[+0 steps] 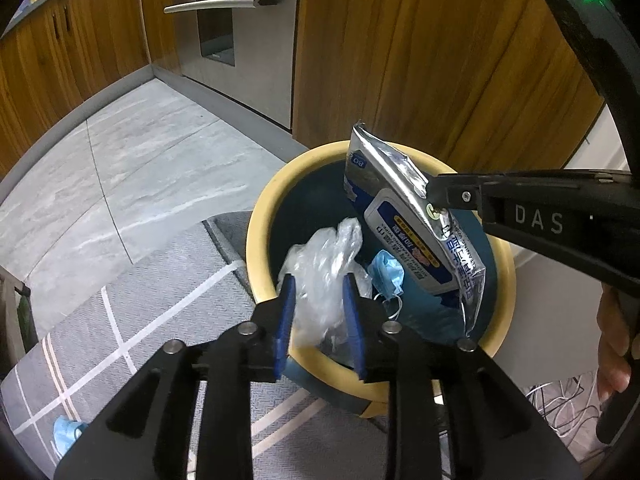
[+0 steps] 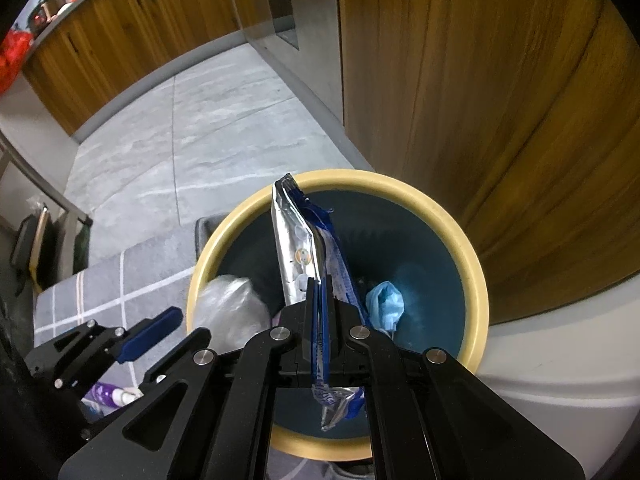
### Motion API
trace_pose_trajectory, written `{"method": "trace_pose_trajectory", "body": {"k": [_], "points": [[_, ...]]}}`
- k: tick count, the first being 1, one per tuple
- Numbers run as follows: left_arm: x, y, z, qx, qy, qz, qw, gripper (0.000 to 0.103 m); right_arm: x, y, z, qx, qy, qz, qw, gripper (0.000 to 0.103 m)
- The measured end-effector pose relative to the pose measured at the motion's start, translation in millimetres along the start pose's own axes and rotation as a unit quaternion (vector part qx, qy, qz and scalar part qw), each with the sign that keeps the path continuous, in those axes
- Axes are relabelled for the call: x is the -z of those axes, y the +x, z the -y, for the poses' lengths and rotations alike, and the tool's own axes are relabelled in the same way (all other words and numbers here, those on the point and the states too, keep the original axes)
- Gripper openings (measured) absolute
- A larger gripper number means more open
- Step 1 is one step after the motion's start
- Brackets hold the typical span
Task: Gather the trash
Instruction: 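Open the left tool to drop the bag while the right tool drops the wipes pack, then move both open tools back from the bin to the trash on the mat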
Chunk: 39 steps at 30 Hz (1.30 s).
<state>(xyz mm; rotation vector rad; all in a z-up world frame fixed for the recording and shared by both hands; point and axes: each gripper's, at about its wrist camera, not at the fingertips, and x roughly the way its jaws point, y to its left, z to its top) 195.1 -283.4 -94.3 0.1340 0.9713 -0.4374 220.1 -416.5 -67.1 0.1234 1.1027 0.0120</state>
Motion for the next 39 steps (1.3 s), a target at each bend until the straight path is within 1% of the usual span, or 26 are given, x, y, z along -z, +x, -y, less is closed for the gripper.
{"method": "trace_pose_trajectory", "body": {"k": [2, 4, 8, 12, 14, 16, 17, 18, 19, 22, 23, 24, 25, 26, 27, 28, 30, 33, 39], "points": [[0.3, -0.3, -0.8, -0.006, 0.003, 0.003, 1.0000, 0.027, -0.4, -0.1, 1.2, 0.002, 0.001, 0.000, 1.000, 0.003], [0.9, -0.5, -1.5, -0.006, 0.002, 0.004, 1.0000, 0.034, -0.3, 0.7, 2.0, 0.005, 0.002, 0.000, 1.000, 0.003], [0.6, -0.6, -4.7, -0.009, 0.000, 0.007, 0.9999, 0.039, 0.5, 1.9, 2.1, 0.008, 0.001, -0.003, 1.000, 0.004], [4.4, -4.5, -4.2, -0.013, -0.002, 0.012, 0.9998, 0.049, -0.2, -2.0, -0.7, 0.011, -0.005, 0.003, 1.000, 0.004], [5.7, -6.1, -4.6, -0.015, -0.001, 0.013, 0.9998, 0.051, -0.2, -4.5, -2.3, 0.010, -0.006, 0.007, 1.000, 0.004], [8.4, -8.6, -4.5, -0.016, 0.000, 0.012, 0.9998, 0.055, 0.3, -5.7, -3.1, 0.009, -0.008, 0.009, 1.000, 0.006], [9.8, -10.3, -5.0, -0.017, 0.000, 0.011, 0.9998, 0.057, 0.9, -5.7, -3.2, 0.010, -0.008, 0.010, 1.000, 0.010], [11.2, -12.3, -5.9, -0.018, -0.001, 0.012, 0.9998, 0.064, 1.0, -5.9, -3.3, 0.011, -0.008, 0.010, 1.000, 0.015], [12.7, -14.6, -7.5, -0.020, -0.004, 0.013, 0.9997, 0.070, 1.1, -6.2, -3.1, 0.010, -0.007, 0.010, 1.000, 0.017], [17.3, -20.6, -14.0, -0.025, -0.009, 0.015, 0.9995, 0.074, 0.7, -7.4, -3.0, 0.007, -0.004, 0.013, 1.000, 0.029], [18.6, -22.7, -16.2, -0.030, -0.010, 0.015, 0.9994, 0.076, 0.1, -8.2, -3.9, 0.007, -0.003, 0.014, 1.000, 0.038], [19.8, -25.6, -18.7, -0.037, -0.012, 0.016, 0.9991, 0.080, 0.0, -10.0, -5.1, 0.004, -0.002, 0.018, 1.000, 0.052], [20.9, -28.9, -21.4, -0.041, -0.016, 0.018, 0.9989, 0.084, 0.1, -12.0, -7.0, 0.001, -0.001, 0.022, 1.000, 0.061], [22.3, -32.9, -24.7, -0.044, -0.020, 0.021, 0.9986, 0.086, -0.5, -14.1, -7.6, -0.001, 0.000, 0.026, 1.000, 0.079], [22.4, -35.4, -28.7, -0.046, -0.024, 0.024, 0.9983, 0.090, -1.2, -18.2, -8.6, -0.003, 0.002, 0.036, 0.999, 0.089], [24.3, -39.5, -32.0, -0.050, -0.030, 0.026, 0.9980, 0.094, -1.9, -22.9, -9.9, -0.006, 0.003, 0.046, 0.999, 0.091], [28.5, -47.5, -37.6, -0.062, -0.037, 0.030, 0.9970, 0.097, -3.0, -29.2, -12.4, -0.012, 0.007, 0.057, 0.998, 0.094], [35.0, -62.2, -44.1, -0.083, -0.039, 0.031, 0.9953, 0.097, -2.9, -37.0, -19.2, -0.021, 0.006, 0.072, 0.997, 0.096], [52.8, -95.5, -62.5, -0.105, -0.037, 0.036, 0.9932, 0.097, 4.6, -50.8, -41.8, -0.019, -0.037, 0.096, 0.995, 0.097]]}}
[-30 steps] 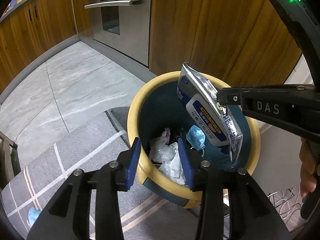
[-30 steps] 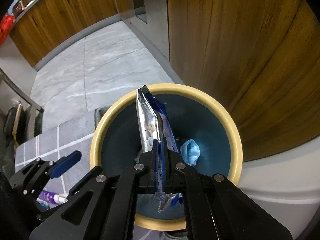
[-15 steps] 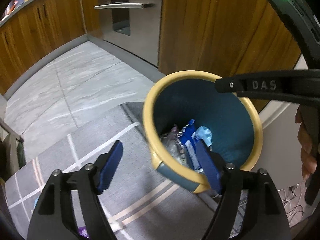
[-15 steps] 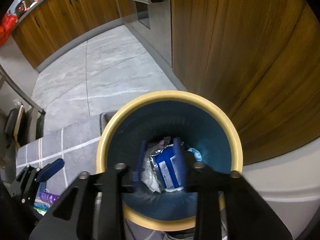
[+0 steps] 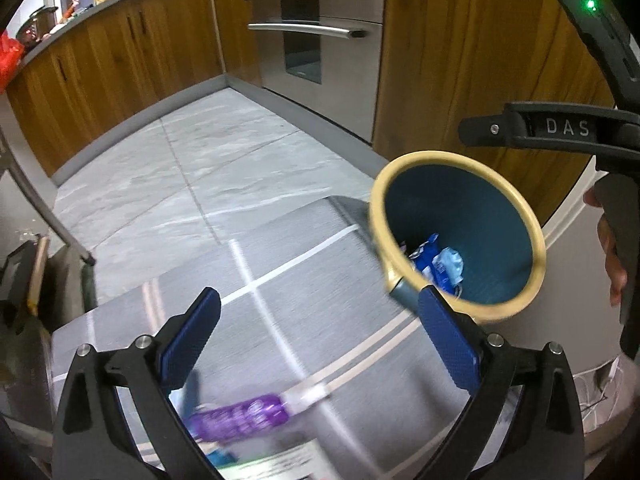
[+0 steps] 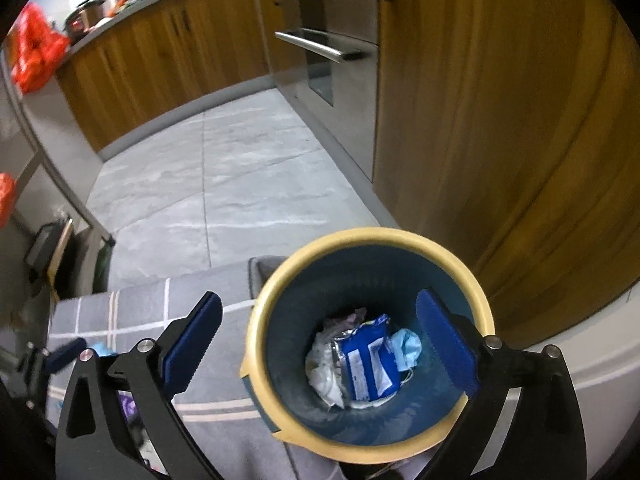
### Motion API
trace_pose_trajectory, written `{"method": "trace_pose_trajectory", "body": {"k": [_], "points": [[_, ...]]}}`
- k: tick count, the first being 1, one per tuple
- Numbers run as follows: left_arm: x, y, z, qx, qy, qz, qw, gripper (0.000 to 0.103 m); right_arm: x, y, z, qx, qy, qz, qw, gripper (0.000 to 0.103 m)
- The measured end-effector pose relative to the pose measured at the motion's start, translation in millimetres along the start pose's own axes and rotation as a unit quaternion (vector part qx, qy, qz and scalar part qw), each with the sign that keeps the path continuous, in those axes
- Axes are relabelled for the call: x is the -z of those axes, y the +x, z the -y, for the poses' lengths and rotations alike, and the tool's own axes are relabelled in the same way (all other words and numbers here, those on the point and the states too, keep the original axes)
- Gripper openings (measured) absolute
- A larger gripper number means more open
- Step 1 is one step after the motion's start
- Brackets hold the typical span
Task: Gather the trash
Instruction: 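Move both open tools back from the bin to the trash on the mat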
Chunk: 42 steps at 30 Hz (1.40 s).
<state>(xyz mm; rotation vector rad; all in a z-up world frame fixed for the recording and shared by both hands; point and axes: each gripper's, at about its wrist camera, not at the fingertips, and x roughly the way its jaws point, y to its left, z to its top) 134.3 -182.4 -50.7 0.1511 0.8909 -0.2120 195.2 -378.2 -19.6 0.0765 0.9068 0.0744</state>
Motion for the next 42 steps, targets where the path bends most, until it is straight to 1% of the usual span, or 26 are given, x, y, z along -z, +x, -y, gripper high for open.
{"method": "trace_pose_trajectory", "body": {"k": [4, 7, 12, 16, 20, 22, 25, 27, 30, 32, 34, 37, 42], "points": [[7.2, -25.9, -23.4, -0.018, 0.006, 0.010, 0.9998, 0.097, 4.4, -11.1, -15.3, -0.006, -0.019, 0.011, 1.000, 0.097], [13.1, -44.5, -41.2, -0.029, 0.003, 0.015, 0.9995, 0.097, 7.6, -21.6, -27.7, -0.003, -0.037, 0.024, 0.999, 0.097], [24.7, -72.6, -69.0, -0.043, -0.011, 0.022, 0.9988, 0.097, 12.6, -39.3, -40.8, -0.013, -0.033, 0.040, 0.999, 0.098], [37.9, -89.5, -88.7, -0.049, -0.020, 0.019, 0.9984, 0.097, 18.8, -47.4, -53.7, -0.011, -0.037, 0.044, 0.998, 0.098], [55.1, -105.5, -106.3, -0.066, -0.019, 0.022, 0.9974, 0.097, 29.3, -49.6, -74.0, -0.005, -0.065, 0.040, 0.997, 0.098], [62.8, -109.5, -114.0, -0.074, -0.025, 0.022, 0.9967, 0.097, 34.1, -50.0, -81.5, -0.004, -0.073, 0.037, 0.997, 0.098], [72.2, -111.4, -130.2, -0.069, -0.057, 0.018, 0.9958, 0.097, 43.2, -51.9, -98.4, -0.005, -0.088, 0.035, 0.996, 0.098], [78.9, -113.0, -139.9, -0.068, -0.068, 0.018, 0.9952, 0.097, 50.0, -56.0, -107.6, -0.012, -0.095, 0.036, 0.995, 0.098], [88.5, -115.6, -149.5, -0.073, -0.070, 0.014, 0.9948, 0.097, 57.0, -58.5, -124.5, -0.021, -0.115, 0.038, 0.992, 0.098], [93.3, -117.5, -155.5, -0.072, -0.073, 0.012, 0.9947, 0.097, 61.8, -59.6, -135.9, -0.021, -0.132, 0.039, 0.990, 0.098], [98.9, -119.6, -162.2, -0.072, -0.079, 0.009, 0.9942, 0.097, 64.9, -58.6, -146.4, -0.021, -0.147, 0.037, 0.988, 0.098], [107.2, -122.9, -172.1, -0.075, -0.085, 0.005, 0.9936, 0.097, 68.1, -55.0, -162.7, -0.032, -0.164, 0.028, 0.985, 0.098], [119.0, -124.5, -180.0, -0.076, -0.087, -0.006, 0.9933, 0.097, 69.0, -51.5, -177.7, -0.047, -0.153, 0.021, 0.987, 0.098]]}}
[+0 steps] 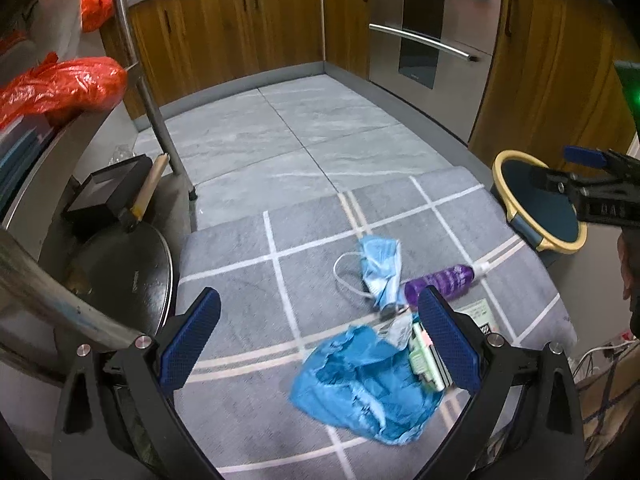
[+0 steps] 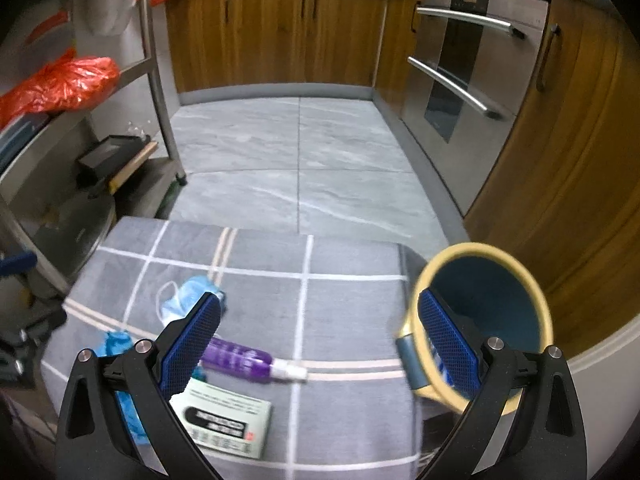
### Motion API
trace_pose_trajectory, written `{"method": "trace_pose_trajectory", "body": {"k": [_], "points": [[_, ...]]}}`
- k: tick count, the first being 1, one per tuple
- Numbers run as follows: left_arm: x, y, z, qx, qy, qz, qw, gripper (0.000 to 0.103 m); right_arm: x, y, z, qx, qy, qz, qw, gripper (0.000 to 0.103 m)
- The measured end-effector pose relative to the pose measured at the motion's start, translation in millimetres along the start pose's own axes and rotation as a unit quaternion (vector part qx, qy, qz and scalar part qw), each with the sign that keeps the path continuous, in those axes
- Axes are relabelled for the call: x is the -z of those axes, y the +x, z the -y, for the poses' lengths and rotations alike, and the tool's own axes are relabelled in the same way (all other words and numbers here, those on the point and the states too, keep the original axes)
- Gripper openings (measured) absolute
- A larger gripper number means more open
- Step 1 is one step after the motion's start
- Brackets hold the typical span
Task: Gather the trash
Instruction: 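Move both open tools back from the bin to the trash on the mat, then grasp the blue crumpled plastic with the left tool while the right tool grasps the green medicine box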
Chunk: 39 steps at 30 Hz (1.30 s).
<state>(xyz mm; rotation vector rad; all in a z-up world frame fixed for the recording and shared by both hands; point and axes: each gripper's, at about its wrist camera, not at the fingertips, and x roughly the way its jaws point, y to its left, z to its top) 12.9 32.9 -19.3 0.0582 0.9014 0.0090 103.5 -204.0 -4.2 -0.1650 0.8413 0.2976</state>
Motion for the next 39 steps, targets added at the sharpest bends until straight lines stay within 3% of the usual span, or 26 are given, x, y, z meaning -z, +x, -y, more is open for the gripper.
{"method": "trace_pose_trajectory", "body": {"k": [6, 10, 19, 23, 27, 33, 35, 38, 39], "points": [[8.7, 1.1, -5.4, -0.010, 0.010, -0.009, 0.9999, 0.097, -1.9, 12.2, -10.9, -0.008, 0.028, -0.015, 0.999, 0.098], [10.4, 4.2, -11.2, -0.001, -0.007, -0.018, 0.9998, 0.097, 1.1, 21.5, -16.2, -0.045, 0.042, -0.035, 0.998, 0.098], [19.5, 22.8, -11.5, 0.007, -0.011, -0.058, 0.9982, 0.097, 9.9, 30.1, -27.3, -0.078, 0.025, -0.055, 0.995, 0.098], [25.6, 31.3, -2.6, 0.020, 0.011, -0.078, 0.9967, 0.097, 14.9, 37.1, -28.2, -0.108, 0.036, -0.081, 0.990, 0.098], [35.1, 44.6, 12.9, 0.028, 0.045, -0.104, 0.9932, 0.097, 18.9, 46.0, -29.1, -0.094, 0.040, -0.106, 0.989, 0.098], [46.6, 63.0, 36.8, -0.001, 0.116, -0.115, 0.9866, 0.097, 23.0, 51.8, -24.6, -0.083, 0.045, -0.121, 0.988, 0.098], [48.4, 68.3, 43.9, -0.006, 0.136, -0.115, 0.9839, 0.094, 24.9, 53.5, -23.2, -0.077, 0.042, -0.125, 0.988, 0.098], [48.9, 76.4, 48.6, 0.002, 0.148, -0.126, 0.9810, 0.077, 29.5, 60.3, -19.4, -0.068, 0.035, -0.139, 0.987, 0.098], [49.5, 78.4, 50.0, 0.007, 0.150, -0.131, 0.9801, 0.066, 31.7, 63.4, -17.8, -0.068, 0.033, -0.145, 0.987, 0.098]]}}
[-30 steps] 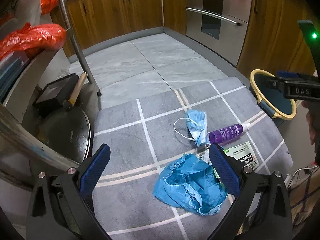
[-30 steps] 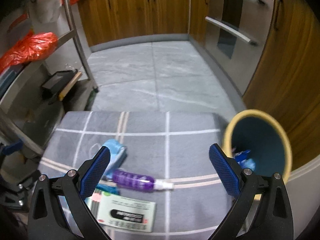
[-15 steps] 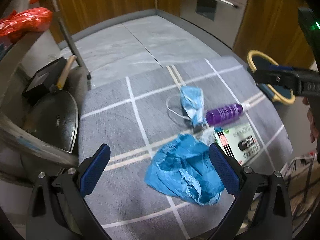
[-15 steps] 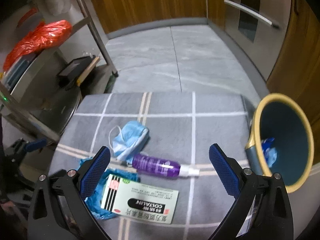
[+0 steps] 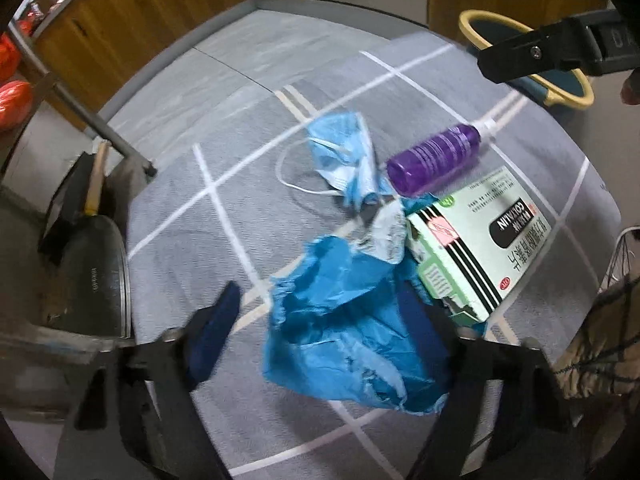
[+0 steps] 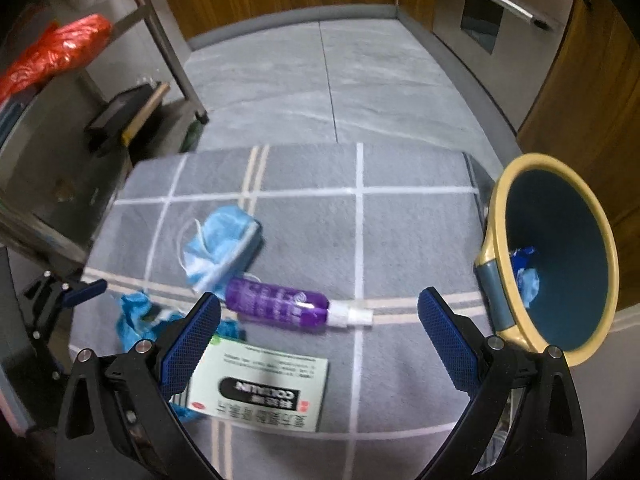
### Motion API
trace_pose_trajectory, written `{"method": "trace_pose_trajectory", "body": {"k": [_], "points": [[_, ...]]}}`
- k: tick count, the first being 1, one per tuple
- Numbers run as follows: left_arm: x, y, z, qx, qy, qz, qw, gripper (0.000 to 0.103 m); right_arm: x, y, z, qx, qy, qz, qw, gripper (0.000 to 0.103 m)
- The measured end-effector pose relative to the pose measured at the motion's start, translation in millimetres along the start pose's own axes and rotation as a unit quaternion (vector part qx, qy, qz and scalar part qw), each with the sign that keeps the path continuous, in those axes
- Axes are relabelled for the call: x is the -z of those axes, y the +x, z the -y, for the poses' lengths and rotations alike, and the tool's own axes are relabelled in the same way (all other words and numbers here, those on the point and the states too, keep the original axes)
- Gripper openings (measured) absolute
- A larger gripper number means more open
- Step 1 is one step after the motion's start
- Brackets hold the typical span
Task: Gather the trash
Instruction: 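Grasp the blue crumpled plastic with the left tool while the right tool grasps the green medicine box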
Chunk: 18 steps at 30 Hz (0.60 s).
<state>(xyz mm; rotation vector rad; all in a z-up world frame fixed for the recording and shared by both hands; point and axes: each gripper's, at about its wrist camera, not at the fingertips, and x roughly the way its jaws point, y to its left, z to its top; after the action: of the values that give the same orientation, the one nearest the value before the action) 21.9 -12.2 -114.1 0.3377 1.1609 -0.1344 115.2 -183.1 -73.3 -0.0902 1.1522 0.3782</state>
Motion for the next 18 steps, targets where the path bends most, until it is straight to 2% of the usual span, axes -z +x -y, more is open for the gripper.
{"method": "trace_pose_trajectory", "body": {"k": [1, 2, 4, 6, 7, 12, 15, 18], "points": [[-0.6, 2.5, 1.5, 0.006, 0.003, -0.006, 1.0000, 0.055, 1.5, 4.3, 2.6, 0.004, -0.002, -0.006, 1.000, 0.098], [-1.1, 4.5, 4.2, 0.010, 0.007, -0.009, 0.9999, 0.052, 2.2, 6.8, 4.4, 0.007, -0.004, -0.009, 1.000, 0.098], [-1.8, 5.5, 8.5, 0.016, 0.018, -0.013, 0.9996, 0.032, 4.5, 14.1, 6.7, 0.009, -0.017, -0.020, 1.000, 0.098], [-3.3, 4.1, 9.7, 0.025, 0.022, -0.013, 0.9994, 0.023, 6.1, 19.1, 6.1, 0.009, -0.032, -0.028, 0.999, 0.098], [-4.5, 3.4, 9.4, 0.031, 0.020, -0.013, 0.9992, 0.015, 6.7, 21.1, 5.0, 0.008, -0.041, -0.030, 0.999, 0.097], [-8.1, 0.8, 2.9, 0.054, -0.002, -0.009, 0.9985, 0.012, 7.7, 31.3, -9.0, -0.003, -0.101, -0.042, 0.994, 0.096], [-10.5, 0.4, -1.3, 0.058, -0.012, -0.007, 0.9982, 0.011, 8.8, 29.8, -11.7, -0.024, -0.105, -0.046, 0.993, 0.095], [-12.4, 2.6, -3.7, 0.056, -0.019, -0.011, 0.9982, 0.011, 12.1, 16.5, -20.2, -0.066, -0.120, -0.041, 0.990, 0.095]]}}
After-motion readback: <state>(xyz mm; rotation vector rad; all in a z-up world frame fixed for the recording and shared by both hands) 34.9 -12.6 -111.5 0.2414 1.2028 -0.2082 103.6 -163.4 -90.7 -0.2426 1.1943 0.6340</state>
